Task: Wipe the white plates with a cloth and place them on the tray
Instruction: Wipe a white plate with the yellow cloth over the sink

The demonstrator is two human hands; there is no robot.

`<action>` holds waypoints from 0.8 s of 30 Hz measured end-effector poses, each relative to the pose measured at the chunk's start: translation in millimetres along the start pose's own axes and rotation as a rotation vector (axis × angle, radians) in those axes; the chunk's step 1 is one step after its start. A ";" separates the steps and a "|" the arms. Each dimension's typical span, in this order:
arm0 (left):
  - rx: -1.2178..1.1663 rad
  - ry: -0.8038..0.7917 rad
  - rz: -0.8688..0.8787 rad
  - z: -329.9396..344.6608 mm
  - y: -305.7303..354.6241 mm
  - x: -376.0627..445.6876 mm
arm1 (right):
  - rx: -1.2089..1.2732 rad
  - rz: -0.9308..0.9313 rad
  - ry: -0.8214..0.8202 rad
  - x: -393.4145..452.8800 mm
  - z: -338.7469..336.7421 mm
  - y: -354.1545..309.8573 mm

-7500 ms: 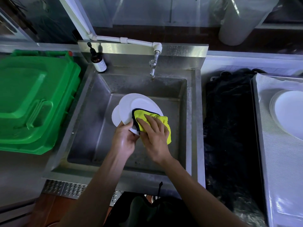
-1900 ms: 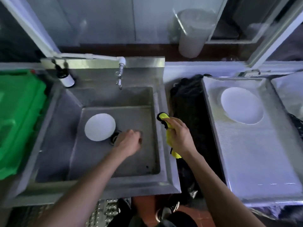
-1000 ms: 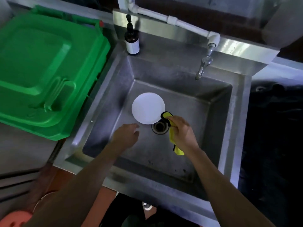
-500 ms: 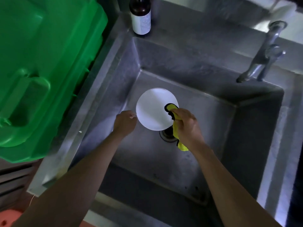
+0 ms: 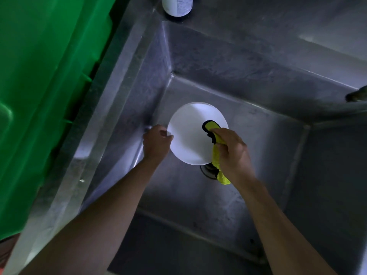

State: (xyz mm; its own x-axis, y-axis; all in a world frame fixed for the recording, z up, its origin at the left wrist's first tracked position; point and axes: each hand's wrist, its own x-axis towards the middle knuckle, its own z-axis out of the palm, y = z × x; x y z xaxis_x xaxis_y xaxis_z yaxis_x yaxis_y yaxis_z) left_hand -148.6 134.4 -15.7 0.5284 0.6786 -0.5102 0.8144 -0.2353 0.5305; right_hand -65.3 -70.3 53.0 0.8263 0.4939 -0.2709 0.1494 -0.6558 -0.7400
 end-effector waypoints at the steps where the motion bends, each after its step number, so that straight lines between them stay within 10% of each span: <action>1: -0.022 0.004 -0.020 1.9 -0.2 1.9 | 0.004 0.005 0.000 -0.5 0.9 0.5; 24: -0.302 -0.063 -0.212 3.2 -2.7 -19.9 | 0.012 0.101 0.000 -37.7 -12.3 7.7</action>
State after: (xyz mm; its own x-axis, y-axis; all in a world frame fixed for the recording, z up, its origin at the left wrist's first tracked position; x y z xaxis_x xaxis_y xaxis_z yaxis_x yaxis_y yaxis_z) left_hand -160.6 119.3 -9.1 0.3771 0.6442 -0.6654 0.8044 0.1283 0.5801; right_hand -88.6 -101.0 65.1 0.8370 0.4252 -0.3444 0.0585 -0.6954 -0.7162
